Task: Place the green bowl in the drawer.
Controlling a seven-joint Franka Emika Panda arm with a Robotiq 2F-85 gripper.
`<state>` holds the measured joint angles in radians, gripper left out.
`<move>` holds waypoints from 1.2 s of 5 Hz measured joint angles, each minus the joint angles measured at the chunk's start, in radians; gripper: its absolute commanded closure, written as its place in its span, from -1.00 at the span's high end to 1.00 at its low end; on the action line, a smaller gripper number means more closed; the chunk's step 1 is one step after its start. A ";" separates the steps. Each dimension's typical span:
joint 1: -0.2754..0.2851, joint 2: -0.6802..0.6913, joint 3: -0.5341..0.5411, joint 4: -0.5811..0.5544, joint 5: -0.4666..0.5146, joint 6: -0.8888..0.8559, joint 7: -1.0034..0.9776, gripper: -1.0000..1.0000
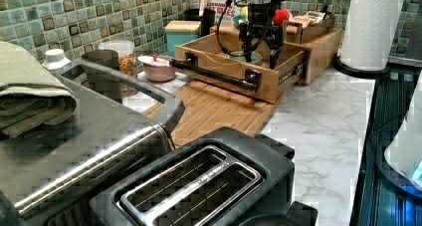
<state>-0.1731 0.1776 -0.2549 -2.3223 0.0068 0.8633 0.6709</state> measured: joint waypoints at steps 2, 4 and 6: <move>0.000 -0.002 0.004 -0.014 -0.002 0.066 0.012 1.00; 0.006 -0.003 0.003 -0.020 -0.002 0.060 0.011 1.00; 0.009 -0.002 0.006 -0.033 -0.002 0.058 0.011 1.00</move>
<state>-0.1638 0.1752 -0.2489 -2.3555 0.0044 0.9214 0.6821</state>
